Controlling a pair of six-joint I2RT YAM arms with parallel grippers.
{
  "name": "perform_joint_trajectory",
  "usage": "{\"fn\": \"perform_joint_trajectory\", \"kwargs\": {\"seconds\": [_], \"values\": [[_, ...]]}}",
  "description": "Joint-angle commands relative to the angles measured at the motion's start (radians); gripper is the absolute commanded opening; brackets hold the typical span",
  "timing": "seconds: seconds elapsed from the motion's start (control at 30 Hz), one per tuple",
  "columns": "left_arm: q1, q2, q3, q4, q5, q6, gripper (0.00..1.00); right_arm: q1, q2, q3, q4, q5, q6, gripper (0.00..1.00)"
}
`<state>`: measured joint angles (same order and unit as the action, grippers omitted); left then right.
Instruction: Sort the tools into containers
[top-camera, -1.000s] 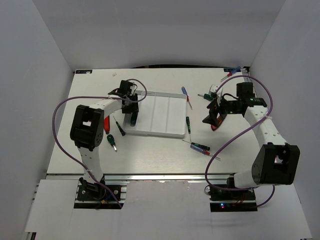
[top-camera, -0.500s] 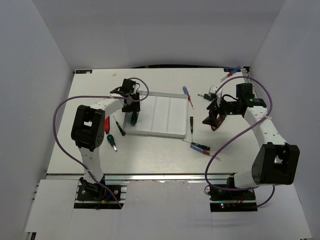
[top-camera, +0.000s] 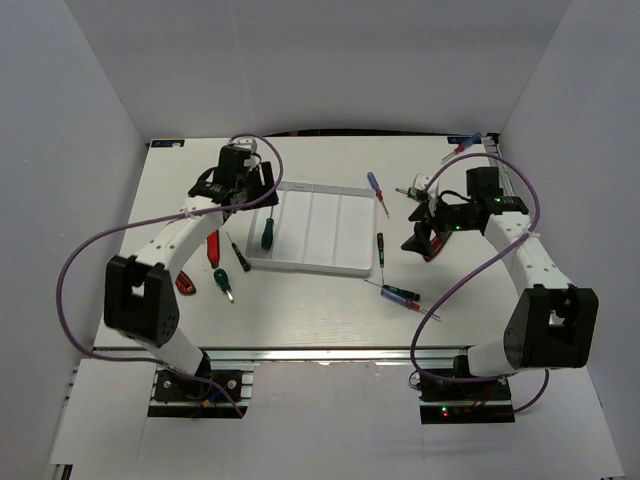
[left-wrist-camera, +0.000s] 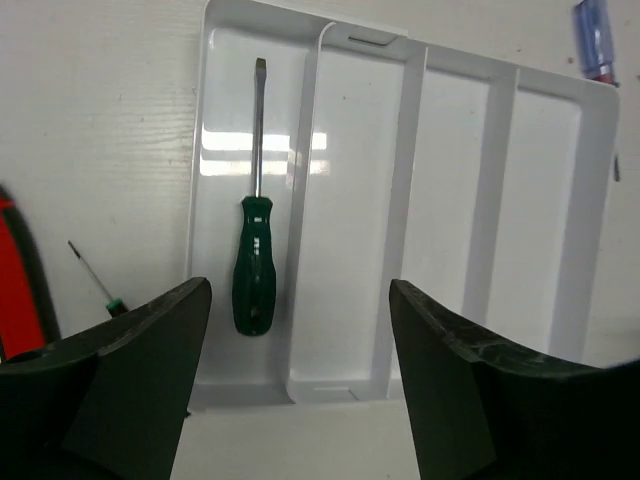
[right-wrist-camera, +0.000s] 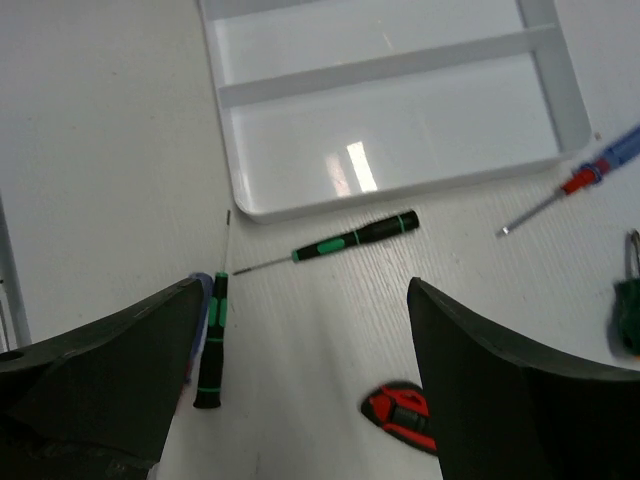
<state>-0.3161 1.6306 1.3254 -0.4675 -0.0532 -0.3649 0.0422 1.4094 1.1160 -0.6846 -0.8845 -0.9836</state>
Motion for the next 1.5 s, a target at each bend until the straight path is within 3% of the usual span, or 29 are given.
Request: {"fn": "perform_joint_trajectory", "kwargs": {"seconds": [0.0, 0.2, 0.23, 0.27, 0.33, 0.5, 0.7, 0.97, 1.27, 1.47], "values": [[0.017, -0.168, -0.09, 0.001, 0.023, -0.038, 0.84, 0.093, 0.02, 0.028, -0.012, -0.028, 0.003, 0.89], [0.041, -0.458, -0.268, -0.048, -0.048, -0.121, 0.98, 0.375, 0.088, 0.036, 0.132, 0.077, 0.212, 0.89], [0.054, -0.522, -0.305, -0.081, -0.059, -0.15, 0.98, 0.494, 0.117, 0.053, 0.17, 0.12, 0.314, 0.89], [0.054, -0.553, -0.305, -0.082, -0.062, -0.151, 0.98, 0.495, 0.134, 0.065, 0.187, 0.136, 0.315, 0.89], [0.057, -0.607, -0.314, -0.115, -0.072, -0.167, 0.98, 0.609, 0.173, 0.094, 0.233, 0.177, 0.438, 0.88], [0.057, -0.733, -0.244, -0.207, -0.155, -0.18, 0.98, 0.867, 0.356, 0.287, 0.315, 0.35, 0.658, 0.89], [0.057, -0.795, -0.138, -0.267, -0.186, -0.175, 0.98, 1.034, 0.627, 0.55, 0.347, 0.547, 1.018, 0.9], [0.057, -0.89, -0.072, -0.329, -0.214, -0.195, 0.98, 1.144, 0.853, 0.792, 0.405, 0.916, 1.234, 0.89], [0.057, -0.922, -0.04, -0.378, -0.229, -0.212, 0.98, 1.176, 1.002, 0.932, 0.53, 1.068, 1.271, 0.83], [0.057, -0.94, -0.052, -0.396, -0.226, -0.23, 0.98, 1.199, 1.048, 0.929, 0.54, 1.113, 1.289, 0.8]]}}
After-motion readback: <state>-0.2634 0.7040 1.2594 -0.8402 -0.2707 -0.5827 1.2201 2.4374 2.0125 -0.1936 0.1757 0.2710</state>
